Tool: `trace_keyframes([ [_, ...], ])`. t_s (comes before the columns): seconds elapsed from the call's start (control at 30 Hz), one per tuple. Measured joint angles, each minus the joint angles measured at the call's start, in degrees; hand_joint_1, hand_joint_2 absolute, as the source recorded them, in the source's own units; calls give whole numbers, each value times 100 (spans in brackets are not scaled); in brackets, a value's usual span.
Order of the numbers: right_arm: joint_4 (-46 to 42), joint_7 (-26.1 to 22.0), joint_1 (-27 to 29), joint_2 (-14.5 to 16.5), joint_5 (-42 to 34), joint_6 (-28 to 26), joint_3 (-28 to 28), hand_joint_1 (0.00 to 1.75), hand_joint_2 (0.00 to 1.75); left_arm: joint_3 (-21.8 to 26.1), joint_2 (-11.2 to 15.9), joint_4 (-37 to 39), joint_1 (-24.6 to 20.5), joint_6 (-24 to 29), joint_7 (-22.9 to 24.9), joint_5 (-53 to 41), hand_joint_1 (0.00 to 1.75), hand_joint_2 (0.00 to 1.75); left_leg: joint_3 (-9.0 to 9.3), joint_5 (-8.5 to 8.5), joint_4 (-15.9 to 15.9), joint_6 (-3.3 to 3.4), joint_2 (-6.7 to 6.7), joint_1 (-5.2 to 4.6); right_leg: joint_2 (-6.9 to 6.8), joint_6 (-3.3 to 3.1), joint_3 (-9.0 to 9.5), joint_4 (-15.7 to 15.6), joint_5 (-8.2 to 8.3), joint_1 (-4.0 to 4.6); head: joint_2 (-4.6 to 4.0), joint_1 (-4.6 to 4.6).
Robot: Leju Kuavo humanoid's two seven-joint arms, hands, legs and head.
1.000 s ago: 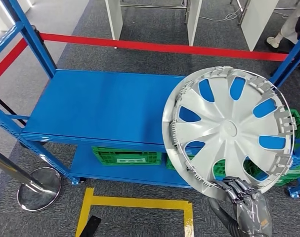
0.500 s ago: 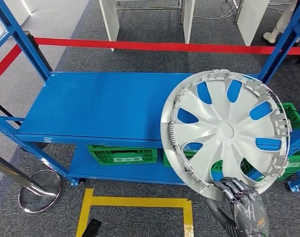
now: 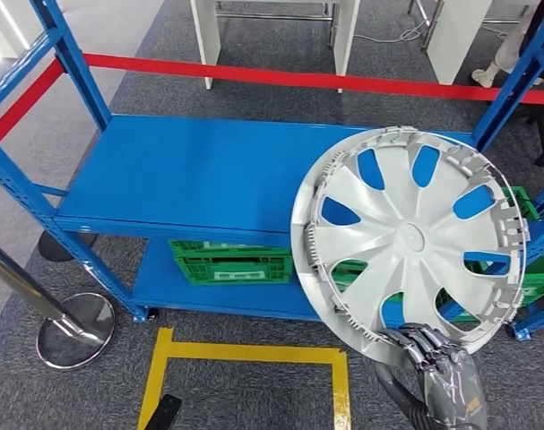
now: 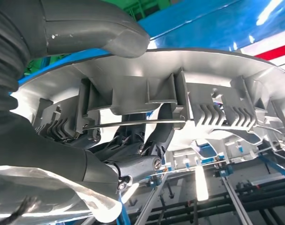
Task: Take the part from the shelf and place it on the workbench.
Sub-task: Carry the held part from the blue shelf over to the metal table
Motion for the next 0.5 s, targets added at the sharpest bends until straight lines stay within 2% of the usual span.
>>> trace_keyframes([
  [0.03, 2, 0, -6, 0, -19, 0, 0, 175, 175, 0, -10, 0, -1, 0, 1, -1, 0, 175, -83, 61, 4, 22, 2, -12, 1, 4, -68, 347, -270, 7, -1, 7],
  [0.07, 6, 0, -10, 0, -38, 1, 1, 175, 175, 0, -20, 0, 0, -3, 3, -3, 0, 175, -170, 123, 11, 31, 4, -25, 2, 9, -105, 681, -434, 13, -1, 9],
  [0.1, 10, 0, -11, 0, -56, 1, 2, 175, 175, 0, -27, 0, 1, 3, 4, -4, 0, 175, -261, 187, 22, 34, 7, -36, 3, 14, -84, 912, -456, 19, -1, 9],
  [0.13, 14, 0, -11, 0, -73, 2, 2, 175, 175, 0, -32, 0, 2, 16, 2, -4, 0, 175, -356, 247, 39, 31, 9, -42, 2, 15, 17, 958, -333, 24, -1, 10],
  [0.17, 17, -1, -12, 0, -91, 2, 2, 175, 175, 0, -34, 0, 2, 27, 0, -4, 0, 175, -449, 300, 63, 22, 10, -45, 1, 11, 208, 811, -146, 26, -1, 9],
  [0.2, 18, -2, -16, 0, -110, 2, 2, 175, 175, 0, -36, -1, 1, 28, 1, -5, 0, 175, -533, 346, 98, 8, 10, -46, -1, 2, 483, 490, -2, 27, -1, 9],
  [0.23, 17, -7, -24, 0, -129, 3, 2, 175, 175, 0, -38, -1, -2, 14, 5, -8, 0, 175, -610, 383, 145, -11, 10, -55, -3, -6, 804, 67, 41, 33, -1, 12],
  [0.27, 16, -12, -35, 1, -148, 4, 2, 175, 175, 0, -39, -2, -3, -8, 10, -11, 0, 175, -669, 423, 185, -33, 10, -63, -3, -23, 1073, -329, -12, 39, -1, 8],
  [0.3, 15, -17, -41, 1, -166, 5, 4, 175, 175, 0, -38, -2, -6, -35, 16, -14, 0, 175, -713, 472, 215, -56, 10, -67, -2, -39, 1230, -613, -90, 51, -1, 7],
  [0.33, 15, -21, -42, 2, -180, 6, 7, 175, 175, 0, -35, -1, -8, -57, 19, -15, 0, 175, -745, 527, 223, -81, 10, -68, 1, -58, 1295, -756, -143, 67, -1, 9],
  [0.37, 15, -21, -36, 2, -194, 7, 10, 175, 175, 0, -29, -1, -4, -74, 20, -15, 0, 175, -767, 587, 217, -110, 7, -66, 1, -93, 1251, -791, -132, 67, -1, 8],
  [0.4, 15, -22, -32, 2, -206, 7, 14, 175, 175, 0, -19, 1, -2, -86, 22, -14, 0, 175, -795, 578, 228, -145, 0, -60, -7, -130, 1189, -783, -82, 63, -1, 15],
  [0.43, 16, -23, -29, 2, -215, 8, 16, 175, 175, 0, -10, 2, 3, -95, 27, -14, 0, 175, -826, 464, 294, -186, -7, -53, -16, -177, 1143, -783, -33, 53, -1, 15],
  [0.47, 16, -25, -27, 2, -222, 8, 18, 175, 175, -1, -2, 3, 8, -101, 33, -14, 0, 175, -869, 246, 459, -229, -14, -42, -27, -218, 1083, -790, 26, 37, -1, 4],
  [0.5, 16, -27, -26, 2, -226, 8, 20, 175, 175, -1, 3, 4, 7, -103, 38, -15, 0, 175, -922, -63, 734, -270, -17, -18, -36, -246, 1031, -786, 80, 33, -1, -4],
])
